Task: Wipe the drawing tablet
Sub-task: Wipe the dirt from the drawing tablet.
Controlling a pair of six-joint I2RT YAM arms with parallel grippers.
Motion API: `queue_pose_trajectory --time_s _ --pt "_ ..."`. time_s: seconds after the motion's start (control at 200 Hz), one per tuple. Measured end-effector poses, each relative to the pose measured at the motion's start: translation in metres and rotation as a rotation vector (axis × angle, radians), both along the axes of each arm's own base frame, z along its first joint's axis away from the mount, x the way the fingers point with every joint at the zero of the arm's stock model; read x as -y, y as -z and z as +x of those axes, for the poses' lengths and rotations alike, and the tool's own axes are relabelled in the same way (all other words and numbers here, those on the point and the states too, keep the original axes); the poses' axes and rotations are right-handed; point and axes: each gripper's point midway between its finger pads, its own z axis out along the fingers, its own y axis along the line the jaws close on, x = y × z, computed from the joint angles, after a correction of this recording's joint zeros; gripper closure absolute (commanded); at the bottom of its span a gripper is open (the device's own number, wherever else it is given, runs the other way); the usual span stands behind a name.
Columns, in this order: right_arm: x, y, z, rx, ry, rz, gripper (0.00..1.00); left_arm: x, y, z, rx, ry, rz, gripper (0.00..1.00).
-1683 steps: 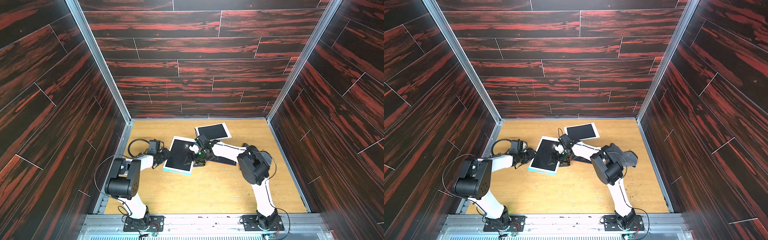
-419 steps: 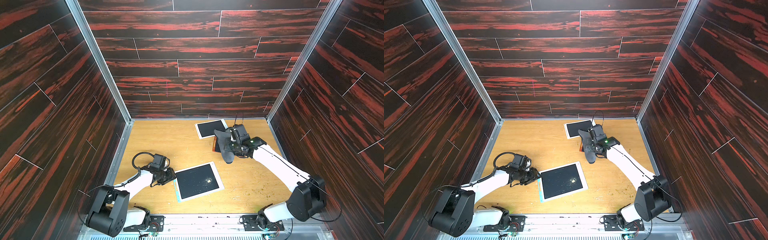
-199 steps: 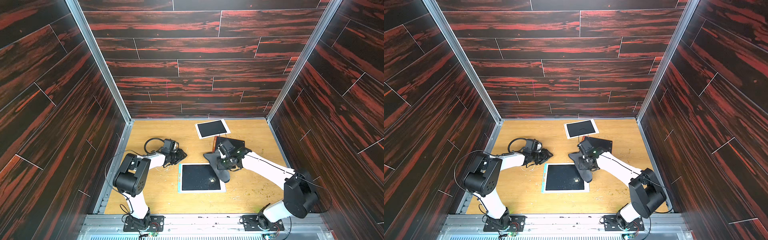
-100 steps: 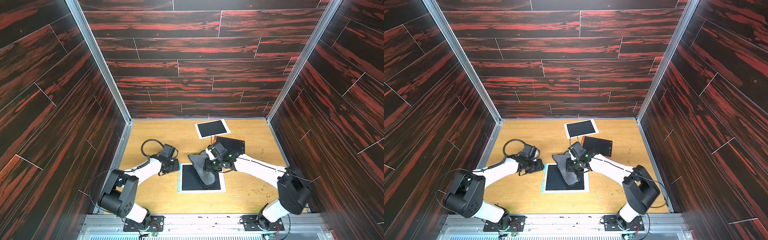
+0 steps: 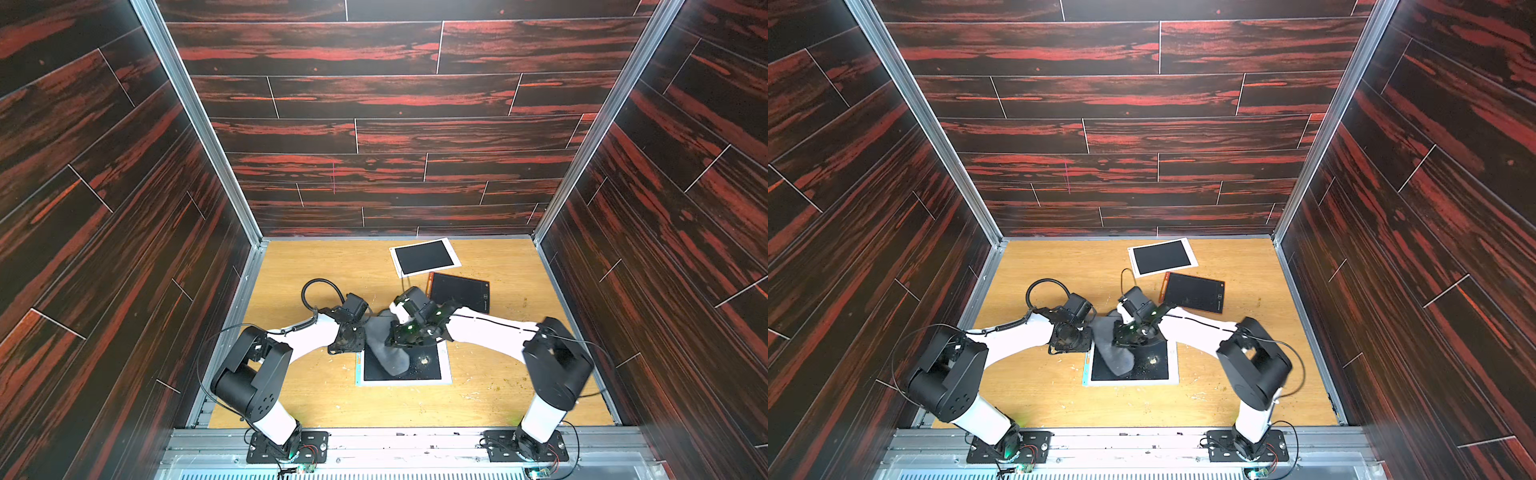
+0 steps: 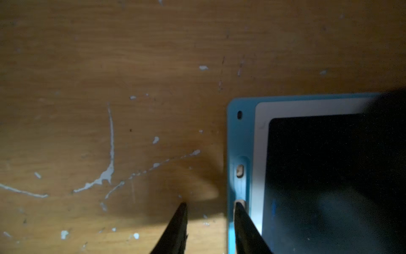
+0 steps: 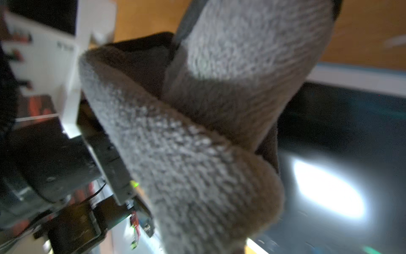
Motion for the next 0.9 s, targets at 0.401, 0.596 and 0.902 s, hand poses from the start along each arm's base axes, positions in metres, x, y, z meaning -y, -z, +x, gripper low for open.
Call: queue_pose_trajectory --time_s 0.401,0.596,0.902 --pt "-0.043 0.055 -0.031 -0.316 -0.101 0.184 1.0 0.0 0.001 0.0 0.005 0.011 0.027 0.62" --pt "-0.04 0.057 -0.027 -0.304 -0.095 0.112 1.0 0.001 0.001 0.0 0.0 0.012 0.03 0.62" --pt "0.008 0.063 -0.019 -0.14 0.023 -0.136 1.0 0.001 0.001 0.0 -0.002 0.013 0.031 0.62"
